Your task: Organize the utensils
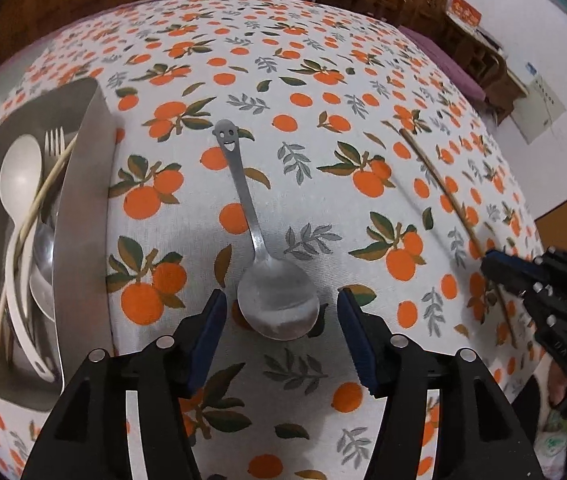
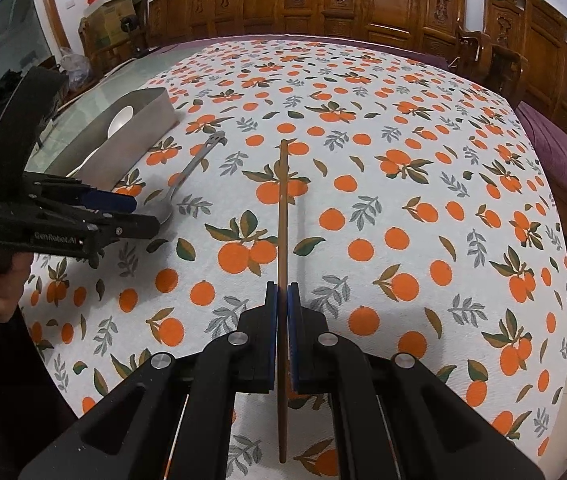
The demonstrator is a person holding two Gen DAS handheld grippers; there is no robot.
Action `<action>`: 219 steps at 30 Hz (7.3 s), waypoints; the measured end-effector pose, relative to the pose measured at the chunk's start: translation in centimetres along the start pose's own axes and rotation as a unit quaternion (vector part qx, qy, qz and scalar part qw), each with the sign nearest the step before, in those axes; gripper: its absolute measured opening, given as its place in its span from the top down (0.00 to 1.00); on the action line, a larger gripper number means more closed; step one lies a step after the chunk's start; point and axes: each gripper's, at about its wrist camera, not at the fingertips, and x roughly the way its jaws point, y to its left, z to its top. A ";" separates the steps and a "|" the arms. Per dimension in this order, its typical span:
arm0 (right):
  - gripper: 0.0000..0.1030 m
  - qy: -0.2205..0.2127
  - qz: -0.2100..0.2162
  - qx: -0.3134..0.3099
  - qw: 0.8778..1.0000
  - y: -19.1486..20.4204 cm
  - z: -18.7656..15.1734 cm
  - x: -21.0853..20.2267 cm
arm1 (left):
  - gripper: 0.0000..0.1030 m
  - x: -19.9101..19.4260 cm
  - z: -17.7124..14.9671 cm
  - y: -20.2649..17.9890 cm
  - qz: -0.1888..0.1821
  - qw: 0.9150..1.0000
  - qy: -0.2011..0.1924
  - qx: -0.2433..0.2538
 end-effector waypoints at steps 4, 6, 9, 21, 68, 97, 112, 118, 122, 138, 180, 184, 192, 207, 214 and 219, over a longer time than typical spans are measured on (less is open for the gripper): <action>0.94 0.001 0.001 -0.002 1.000 0.2 0.0 0.2 | 0.49 -0.3 0.1 0.6 -0.013 1.000 -0.006 -0.025; 0.94 0.001 0.001 -0.002 1.000 0.2 0.0 0.1 | 0.56 -0.3 0.2 0.9 -0.027 0.999 -0.004 -0.039; 0.94 0.000 0.000 -0.002 1.000 0.3 0.0 0.1 | 0.66 0.1 0.3 1.1 -0.028 0.998 0.002 -0.052; 0.94 0.001 -0.002 0.001 1.000 -0.2 -0.4 -0.3 | 0.96 0.2 0.3 0.2 0.014 0.999 -0.007 -0.044; 0.94 -0.048 0.036 -0.056 0.997 14.8 9.6 1.5 | 1.00 -11.9 -0.7 14.7 0.090 0.986 -0.112 -0.089; 0.94 -0.007 0.099 0.022 0.995 21.2 15.4 8.1 | 0.84 -14.1 -1.9 17.8 0.093 0.984 -0.125 -0.089; 0.94 0.019 0.085 0.055 0.995 21.8 16.5 12.4 | 0.79 -16.9 -3.1 19.3 0.108 0.980 -0.142 -0.086; 0.92 0.006 0.074 0.035 0.997 21.9 16.3 11.8 | 0.78 -17.3 -3.2 19.3 0.109 0.979 -0.147 -0.087; 0.81 -0.016 0.082 0.029 0.996 21.6 16.1 10.2 | 0.76 -17.6 -3.4 18.9 0.111 0.979 -0.151 -0.085; 0.42 -0.136 0.019 0.014 0.990 19.0 10.5 -4.9 | 0.22 -20.1 -4.9 13.6 0.108 0.974 -0.192 -0.050; 0.03 -0.330 -0.113 0.067 0.935 19.2 1.8 -30.3 | 0.08 -35.4 -10.4 -0.2 0.119 0.935 -0.334 0.025; 0.03 -0.336 -0.118 0.069 0.932 19.2 1.8 -31.1 | 0.08 -36.2 -10.4 0.0 0.119 0.932 -0.343 0.019; 0.03 -0.339 -0.118 0.072 0.931 19.1 1.7 -31.5 | 0.08 -36.5 -10.6 -0.1 0.118 0.930 -0.347 0.017; 0.03 -0.331 -0.117 0.074 0.933 19.5 1.9 -30.7 | 0.08 -36.4 -10.7 0.1 0.117 0.931 -0.344 0.015; 0.03 -0.330 -0.115 0.076 0.934 19.4 1.8 -30.6 | 0.08 -36.4 -10.8 0.0 0.117 0.931 -0.344 0.015; 0.03 -0.330 -0.115 0.076 0.934 19.4 1.8 -30.5 | 0.08 -36.4 -10.7 0.0 0.117 0.931 -0.345 0.016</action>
